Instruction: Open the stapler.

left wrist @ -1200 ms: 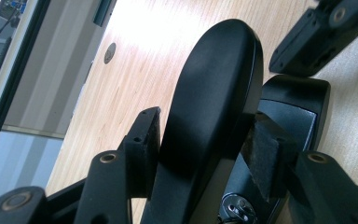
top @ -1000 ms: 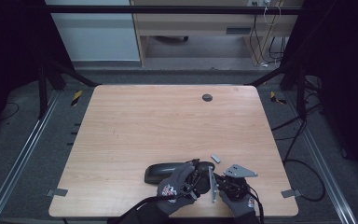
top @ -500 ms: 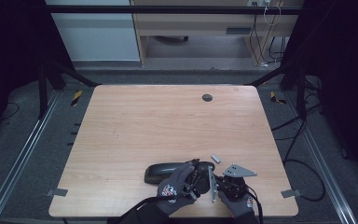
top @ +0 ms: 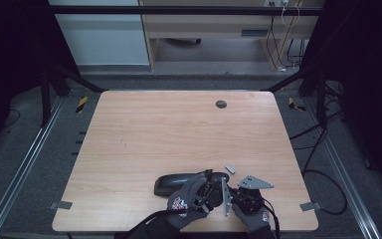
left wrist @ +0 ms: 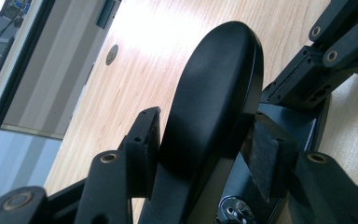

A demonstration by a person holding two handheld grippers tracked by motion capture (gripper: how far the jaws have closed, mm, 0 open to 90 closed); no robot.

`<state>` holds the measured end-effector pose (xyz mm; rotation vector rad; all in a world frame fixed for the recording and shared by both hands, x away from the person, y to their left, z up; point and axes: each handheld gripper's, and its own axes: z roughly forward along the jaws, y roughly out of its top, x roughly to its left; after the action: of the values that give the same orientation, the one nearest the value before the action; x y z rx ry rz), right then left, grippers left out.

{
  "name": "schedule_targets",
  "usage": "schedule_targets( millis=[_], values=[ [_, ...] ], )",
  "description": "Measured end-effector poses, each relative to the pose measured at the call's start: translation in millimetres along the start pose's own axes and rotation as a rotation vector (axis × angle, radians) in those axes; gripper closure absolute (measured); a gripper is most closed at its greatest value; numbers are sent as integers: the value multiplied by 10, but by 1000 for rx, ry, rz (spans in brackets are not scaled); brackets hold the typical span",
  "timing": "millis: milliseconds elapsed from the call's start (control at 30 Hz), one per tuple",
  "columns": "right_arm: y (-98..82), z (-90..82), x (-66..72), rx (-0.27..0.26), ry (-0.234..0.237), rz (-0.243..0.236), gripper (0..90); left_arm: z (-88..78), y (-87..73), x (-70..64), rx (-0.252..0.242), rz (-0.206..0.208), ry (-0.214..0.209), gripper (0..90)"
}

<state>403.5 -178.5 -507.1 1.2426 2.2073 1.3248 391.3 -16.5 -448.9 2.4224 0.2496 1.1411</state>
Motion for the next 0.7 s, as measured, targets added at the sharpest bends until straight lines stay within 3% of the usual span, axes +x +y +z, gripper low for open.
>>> schedule_targets(
  millis=[100, 167, 200, 500, 700],
  values=[
    [1, 0, 4, 1, -1, -4, 900, -9, -1, 10, 1, 3, 5, 488],
    [1, 1, 2, 0, -1, -3, 900, -54, 0, 46, -13, -18, 21, 495],
    [2, 1, 3, 0, -1, -3, 900, -70, -4, 72, -23, -38, 13, 496],
    [7, 9, 9, 0, 0, -10, 900, -109, -12, 118, -34, -53, 10, 500],
    [6, 10, 8, -1, -2, -9, 900, -209, -39, 246, -60, -104, 2, 504]
  ],
)
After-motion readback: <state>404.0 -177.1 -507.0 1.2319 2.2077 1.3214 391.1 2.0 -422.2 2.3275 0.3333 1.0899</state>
